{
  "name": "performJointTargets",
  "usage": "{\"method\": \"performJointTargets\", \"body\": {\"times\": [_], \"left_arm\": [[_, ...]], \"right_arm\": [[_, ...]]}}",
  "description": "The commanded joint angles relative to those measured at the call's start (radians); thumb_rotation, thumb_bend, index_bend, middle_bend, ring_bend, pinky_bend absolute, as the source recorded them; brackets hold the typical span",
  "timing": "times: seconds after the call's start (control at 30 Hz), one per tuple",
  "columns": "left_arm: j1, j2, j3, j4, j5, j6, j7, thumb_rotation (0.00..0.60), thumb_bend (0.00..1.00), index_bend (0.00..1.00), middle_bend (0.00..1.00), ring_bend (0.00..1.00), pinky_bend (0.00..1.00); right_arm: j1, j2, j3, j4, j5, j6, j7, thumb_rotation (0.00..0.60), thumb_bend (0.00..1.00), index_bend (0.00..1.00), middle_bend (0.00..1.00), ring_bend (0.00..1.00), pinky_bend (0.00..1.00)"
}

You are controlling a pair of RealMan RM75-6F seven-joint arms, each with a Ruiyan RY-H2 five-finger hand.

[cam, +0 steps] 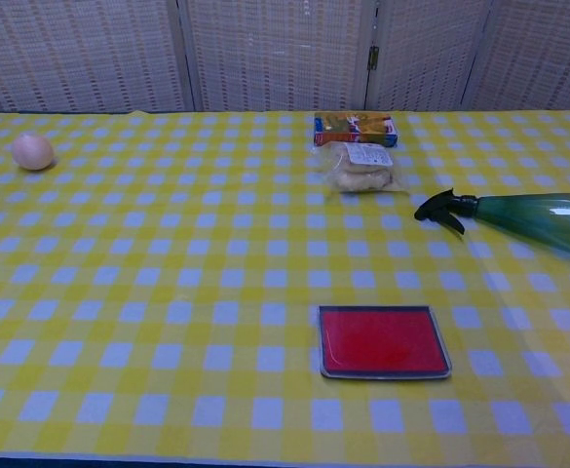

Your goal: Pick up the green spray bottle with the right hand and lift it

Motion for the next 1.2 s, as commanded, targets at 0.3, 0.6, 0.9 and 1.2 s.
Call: {"method": "performJointTargets", "body": {"times": [0.3, 0.6, 0.9, 1.2], "left_arm": [[0.002, 0.017, -0.004, 0.012, 0.002, 0.007, -0.067, 0.498, 0.31, 0.00, 0.01, 0.00, 0.01], [-0.001, 0.025, -0.001, 0.013, 0.005, 0.000, -0.090, 0.496, 0.31, 0.00, 0.01, 0.00, 0.01], [-0.001, 0.031, -0.002, 0.018, 0.006, 0.003, -0.118, 0.496, 0.31, 0.00, 0.01, 0.00, 0.01], [-0.004, 0.034, -0.003, 0.022, 0.001, -0.004, -0.131, 0.495, 0.31, 0.00, 0.01, 0.00, 0.01]], "right_arm": [[0.286, -0.090, -0.020, 0.033, 0.435, -0.110, -0.251, 0.600, 0.42, 0.00, 0.00, 0.00, 0.00], [0.385, -0.184, -0.078, 0.110, 0.585, -0.081, -0.328, 0.600, 0.41, 0.00, 0.00, 0.00, 0.00], [0.430, -0.273, -0.096, 0.223, 0.641, -0.091, -0.332, 0.600, 0.41, 0.00, 0.05, 0.05, 0.00], [0.452, -0.324, -0.103, 0.284, 0.650, -0.105, -0.327, 0.600, 0.41, 0.08, 0.17, 0.18, 0.08]]}}
